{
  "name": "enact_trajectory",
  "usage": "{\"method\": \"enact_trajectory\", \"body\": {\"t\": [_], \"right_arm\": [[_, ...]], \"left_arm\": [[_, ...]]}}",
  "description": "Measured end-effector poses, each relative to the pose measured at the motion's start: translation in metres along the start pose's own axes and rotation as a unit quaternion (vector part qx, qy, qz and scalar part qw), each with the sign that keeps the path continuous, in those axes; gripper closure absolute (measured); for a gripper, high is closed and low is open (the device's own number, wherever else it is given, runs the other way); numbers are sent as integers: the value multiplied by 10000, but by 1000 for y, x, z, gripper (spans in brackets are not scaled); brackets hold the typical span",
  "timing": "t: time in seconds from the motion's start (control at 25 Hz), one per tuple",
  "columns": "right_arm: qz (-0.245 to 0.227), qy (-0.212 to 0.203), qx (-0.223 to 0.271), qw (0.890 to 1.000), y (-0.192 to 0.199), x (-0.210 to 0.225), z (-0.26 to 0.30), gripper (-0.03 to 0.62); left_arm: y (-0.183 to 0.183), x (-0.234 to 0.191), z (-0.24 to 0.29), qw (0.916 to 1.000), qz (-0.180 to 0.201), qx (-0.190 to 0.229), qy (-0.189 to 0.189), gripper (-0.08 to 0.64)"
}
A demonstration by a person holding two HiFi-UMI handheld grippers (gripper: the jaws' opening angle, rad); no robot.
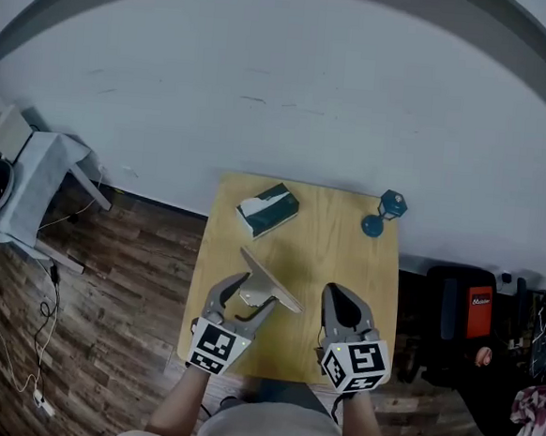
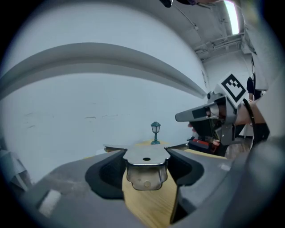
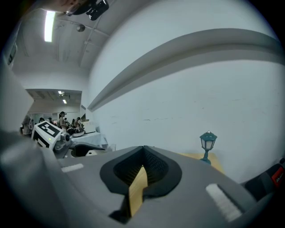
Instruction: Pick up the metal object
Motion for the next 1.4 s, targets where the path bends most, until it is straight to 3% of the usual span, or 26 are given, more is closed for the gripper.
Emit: {"method": "enact_trajectory", "body": {"t": [0.56, 1.4], "right_arm": [[-200, 25, 521, 9984, -26, -51, -34, 591], [-805, 206, 1222, 9890, -58, -126, -111, 591]], "left_arm": [[-39, -18, -90, 9937, -390, 673, -811, 261], [-79, -20, -210, 9723, -530, 1633, -1584, 261]]}}
Point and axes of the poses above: the fingertips, and each gripper's own axes: z forward along the fingers, x to its right, y out of its underside, the point moved 3 cm from there along -z, backward along the fingers, and after that the axes turned 4 degrees about z, right-handed, at the moved point
